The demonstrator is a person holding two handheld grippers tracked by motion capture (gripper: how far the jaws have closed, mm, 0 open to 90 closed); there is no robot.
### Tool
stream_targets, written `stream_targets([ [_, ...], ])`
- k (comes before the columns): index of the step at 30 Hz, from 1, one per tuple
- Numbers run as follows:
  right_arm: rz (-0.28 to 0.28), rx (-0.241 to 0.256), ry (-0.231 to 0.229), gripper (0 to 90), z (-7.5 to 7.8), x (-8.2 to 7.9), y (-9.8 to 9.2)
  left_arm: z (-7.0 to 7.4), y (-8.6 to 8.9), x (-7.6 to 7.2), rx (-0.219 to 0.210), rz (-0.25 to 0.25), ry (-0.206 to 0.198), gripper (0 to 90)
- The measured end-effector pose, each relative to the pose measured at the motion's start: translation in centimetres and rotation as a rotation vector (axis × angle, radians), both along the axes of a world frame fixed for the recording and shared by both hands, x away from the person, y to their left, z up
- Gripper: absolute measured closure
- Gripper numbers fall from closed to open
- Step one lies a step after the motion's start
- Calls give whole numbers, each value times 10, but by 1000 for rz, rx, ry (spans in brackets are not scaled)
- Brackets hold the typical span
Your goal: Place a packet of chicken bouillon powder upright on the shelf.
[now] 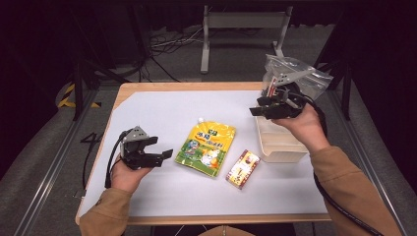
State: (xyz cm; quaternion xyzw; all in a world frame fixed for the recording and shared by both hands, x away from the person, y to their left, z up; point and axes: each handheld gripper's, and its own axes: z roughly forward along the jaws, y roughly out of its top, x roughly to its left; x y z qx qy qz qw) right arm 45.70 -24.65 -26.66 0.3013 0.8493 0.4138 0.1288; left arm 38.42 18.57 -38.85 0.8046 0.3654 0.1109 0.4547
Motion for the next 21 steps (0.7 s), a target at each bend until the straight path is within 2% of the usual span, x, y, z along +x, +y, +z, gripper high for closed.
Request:
stream_targets([
  [6, 15, -4, 37, 470, -16, 14, 17, -2, 6, 0, -26, 8, 0, 243],
  [12, 13, -7, 66, 468, -29, 26, 27, -6, 7, 2, -49, 5, 2, 234],
  [21, 1, -24, 118, 464, -55, 42, 38, -14, 2, 8, -60, 7, 18, 217],
])
